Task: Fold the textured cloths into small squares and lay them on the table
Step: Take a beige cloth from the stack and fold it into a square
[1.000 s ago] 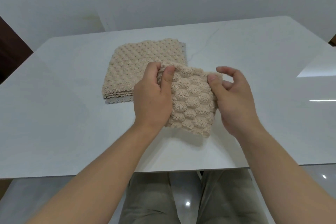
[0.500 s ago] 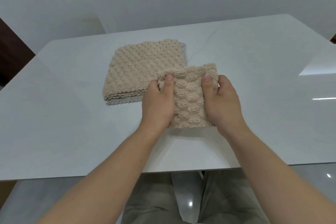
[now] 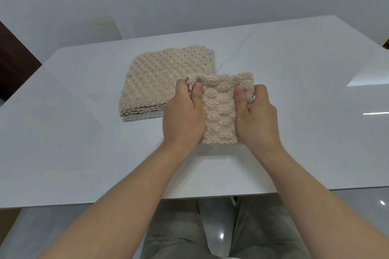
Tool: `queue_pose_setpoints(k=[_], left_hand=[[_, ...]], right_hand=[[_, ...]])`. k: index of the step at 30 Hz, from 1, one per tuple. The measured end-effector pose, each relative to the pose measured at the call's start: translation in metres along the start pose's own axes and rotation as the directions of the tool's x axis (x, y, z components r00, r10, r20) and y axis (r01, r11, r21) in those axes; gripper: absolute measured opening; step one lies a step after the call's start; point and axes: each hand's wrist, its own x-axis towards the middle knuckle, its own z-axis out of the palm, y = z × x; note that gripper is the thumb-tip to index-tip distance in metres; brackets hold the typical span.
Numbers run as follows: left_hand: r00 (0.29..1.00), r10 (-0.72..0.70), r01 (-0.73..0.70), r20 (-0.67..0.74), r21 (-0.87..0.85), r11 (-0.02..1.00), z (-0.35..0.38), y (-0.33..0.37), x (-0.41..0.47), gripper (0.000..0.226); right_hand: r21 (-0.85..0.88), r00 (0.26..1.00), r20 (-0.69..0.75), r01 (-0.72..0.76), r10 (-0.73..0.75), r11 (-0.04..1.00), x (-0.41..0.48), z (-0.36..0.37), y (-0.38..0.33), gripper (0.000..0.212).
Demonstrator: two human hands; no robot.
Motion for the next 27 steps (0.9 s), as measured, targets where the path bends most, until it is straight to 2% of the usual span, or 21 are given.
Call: queue_pose_setpoints(k=[6,9,11,13,16,18,22,27], left_hand=[[0.997,-0.041,0.047,0.062,-0.087,0.995,0.005,0.0,0.005,0.026],[0.98,-0.148,0.163,0.134,-0.105,0.981,0.012,-0.003,0.006,0.03],[0.944,-0.243,0.27,0.222,-0.101,0.958,0.016,-0.001,0.005,0.033],[0.913,-0.26,0.306,0.313,-0.109,0.946,0.02,0.004,-0.002,0.048],[0.916,-0.101,0.182,0.389,-0.177,0.967,0.03,0.006,-0.02,0.064],[0.91,-0.005,0.066,0.414,-0.135,0.989,0.037,0.008,-0.028,0.056],[0.898,0.022,-0.021,0.44,-0.008,1.0,0.052,0.015,-0.031,0.042],[0.879,0.004,-0.028,0.478,0.043,0.999,0.071,0.027,-0.023,0.052]], right_hand=[[-0.009,1.0,0.012,-0.022,0.022,1.0,0.009,0.001,0.008,0.035],[-0.051,0.995,0.084,-0.05,0.055,0.997,0.014,-0.004,0.013,0.037],[-0.079,0.987,0.136,-0.078,0.089,0.994,0.016,-0.01,0.018,0.041],[-0.089,0.983,0.134,-0.116,0.127,0.989,0.019,-0.018,0.025,0.042],[-0.086,0.977,0.117,-0.167,0.176,0.982,0.021,-0.031,0.035,0.041],[-0.099,0.982,0.118,-0.137,0.148,0.986,0.021,-0.04,0.042,0.04],[-0.168,0.988,0.146,-0.026,0.051,0.985,0.027,-0.053,0.055,0.036],[-0.341,0.992,0.126,0.03,0.014,0.94,0.043,-0.059,0.07,0.039]])
